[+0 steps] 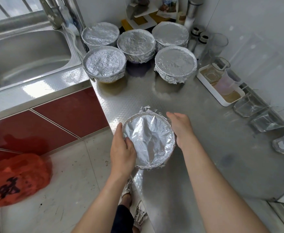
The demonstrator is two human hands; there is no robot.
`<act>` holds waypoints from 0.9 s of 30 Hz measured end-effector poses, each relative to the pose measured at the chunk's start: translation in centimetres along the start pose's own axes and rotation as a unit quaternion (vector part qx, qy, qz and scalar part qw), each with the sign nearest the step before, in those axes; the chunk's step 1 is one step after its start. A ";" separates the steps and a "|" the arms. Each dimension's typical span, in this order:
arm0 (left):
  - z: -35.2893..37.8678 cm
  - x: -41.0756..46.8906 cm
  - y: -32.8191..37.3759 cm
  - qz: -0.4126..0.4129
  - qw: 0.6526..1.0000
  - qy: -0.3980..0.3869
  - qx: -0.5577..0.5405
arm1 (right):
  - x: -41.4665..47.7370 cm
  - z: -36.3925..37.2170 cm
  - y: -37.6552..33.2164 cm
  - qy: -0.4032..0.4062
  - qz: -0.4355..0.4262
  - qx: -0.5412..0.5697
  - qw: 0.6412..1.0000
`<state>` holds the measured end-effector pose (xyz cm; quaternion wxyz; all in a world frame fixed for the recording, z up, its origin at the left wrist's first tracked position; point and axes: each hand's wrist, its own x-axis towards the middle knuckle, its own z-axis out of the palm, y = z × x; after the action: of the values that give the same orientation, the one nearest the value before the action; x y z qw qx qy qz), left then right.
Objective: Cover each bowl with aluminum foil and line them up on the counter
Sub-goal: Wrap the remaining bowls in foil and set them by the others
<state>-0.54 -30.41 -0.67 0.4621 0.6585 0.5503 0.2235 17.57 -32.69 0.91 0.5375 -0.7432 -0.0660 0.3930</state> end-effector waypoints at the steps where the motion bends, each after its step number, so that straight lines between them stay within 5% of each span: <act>1: -0.1 0.2 0.1 -0.004 1.000 -0.001 -0.005 | 0.0 0.3 0.1 -0.003 -0.014 -0.014 1.000; 7: -0.5 1.4 0.9 0.010 1.000 -0.002 -0.012 | -1.0 0.6 0.5 -0.019 -0.103 -0.120 0.987; 13: -1.1 2.7 1.3 -0.005 0.999 -0.022 0.024 | -2.1 -0.2 1.7 -0.022 -0.122 -0.202 0.972; 16: -1.1 4.3 2.2 0.054 0.995 -0.024 0.082 | -2.3 -0.8 1.6 -0.002 -0.100 -0.221 0.970; 21: 1.1 6.9 6.2 0.230 0.941 -0.108 0.221 | -1.5 -1.0 1.5 0.038 -0.090 -0.290 0.952; 27: 3.1 8.8 6.7 0.241 0.894 -0.178 0.334 | -1.3 -0.1 2.0 0.044 -0.110 -0.294 0.948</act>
<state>8.02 -23.15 1.72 0.2369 0.9152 0.3259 0.0103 16.10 -34.28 -0.13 0.3377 -0.8729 -0.2362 0.2612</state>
